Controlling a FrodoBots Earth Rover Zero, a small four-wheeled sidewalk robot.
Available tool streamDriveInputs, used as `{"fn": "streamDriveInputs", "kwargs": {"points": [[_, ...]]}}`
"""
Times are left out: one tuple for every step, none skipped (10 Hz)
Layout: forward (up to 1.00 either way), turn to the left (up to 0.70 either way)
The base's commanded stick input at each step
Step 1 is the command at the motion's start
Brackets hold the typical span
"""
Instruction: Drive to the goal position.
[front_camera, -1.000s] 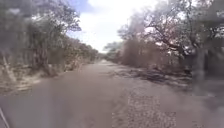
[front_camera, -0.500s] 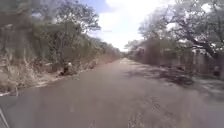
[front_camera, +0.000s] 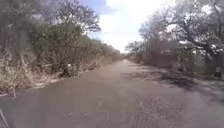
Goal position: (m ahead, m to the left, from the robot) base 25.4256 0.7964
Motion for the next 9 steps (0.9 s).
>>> {"fn": "streamDriveInputs", "kwargs": {"points": [[0.50,0.00],[0.50,0.00],[0.50,0.00],[0.50,0.00],[0.50,0.00],[0.50,0.00],[0.50,0.00],[0.50,0.00],[0.50,0.00]]}}
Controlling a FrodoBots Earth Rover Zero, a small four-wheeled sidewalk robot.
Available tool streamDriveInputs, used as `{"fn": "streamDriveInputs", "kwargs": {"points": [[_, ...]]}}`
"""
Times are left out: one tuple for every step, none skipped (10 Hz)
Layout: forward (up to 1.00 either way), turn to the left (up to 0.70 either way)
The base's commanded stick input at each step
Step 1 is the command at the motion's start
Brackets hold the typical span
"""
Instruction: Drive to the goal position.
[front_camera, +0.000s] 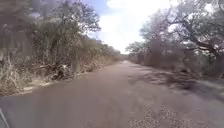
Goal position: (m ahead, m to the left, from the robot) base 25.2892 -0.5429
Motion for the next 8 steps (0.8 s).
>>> {"fn": "streamDriveInputs", "kwargs": {"points": [[0.50,0.00],[0.50,0.00],[0.50,0.00],[0.50,0.00],[0.50,0.00],[0.50,0.00],[0.50,0.00],[0.50,0.00]]}}
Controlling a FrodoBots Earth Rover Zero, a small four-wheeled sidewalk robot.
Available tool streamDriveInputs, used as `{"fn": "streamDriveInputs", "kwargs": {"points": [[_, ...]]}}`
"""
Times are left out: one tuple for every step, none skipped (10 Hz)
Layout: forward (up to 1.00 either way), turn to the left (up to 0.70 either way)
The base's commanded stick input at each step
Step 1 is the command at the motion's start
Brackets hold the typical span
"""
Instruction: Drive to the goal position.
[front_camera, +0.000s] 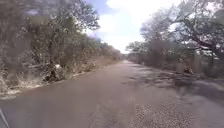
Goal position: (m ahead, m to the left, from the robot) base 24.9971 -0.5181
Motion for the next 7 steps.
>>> {"fn": "streamDriveInputs", "kwargs": {"points": [[0.50,0.00],[0.50,0.00],[0.50,0.00],[0.50,0.00],[0.50,0.00],[0.50,0.00],[0.50,0.00]]}}
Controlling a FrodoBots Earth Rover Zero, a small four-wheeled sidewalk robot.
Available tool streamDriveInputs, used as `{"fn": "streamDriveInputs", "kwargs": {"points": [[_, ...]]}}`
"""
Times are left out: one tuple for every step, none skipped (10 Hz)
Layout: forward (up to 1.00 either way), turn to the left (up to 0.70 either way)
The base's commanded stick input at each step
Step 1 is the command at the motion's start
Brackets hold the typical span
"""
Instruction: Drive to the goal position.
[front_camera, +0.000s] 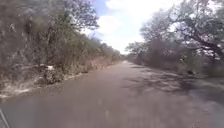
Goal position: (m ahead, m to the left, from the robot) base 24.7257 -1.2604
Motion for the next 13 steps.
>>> {"fn": "streamDriveInputs", "kwargs": {"points": [[0.50,0.00],[0.50,0.00],[0.50,0.00],[0.50,0.00],[0.50,0.00],[0.50,0.00],[0.50,0.00],[0.50,0.00],[0.50,0.00],[0.50,0.00],[0.50,0.00],[0.50,0.00],[0.50,0.00]]}}
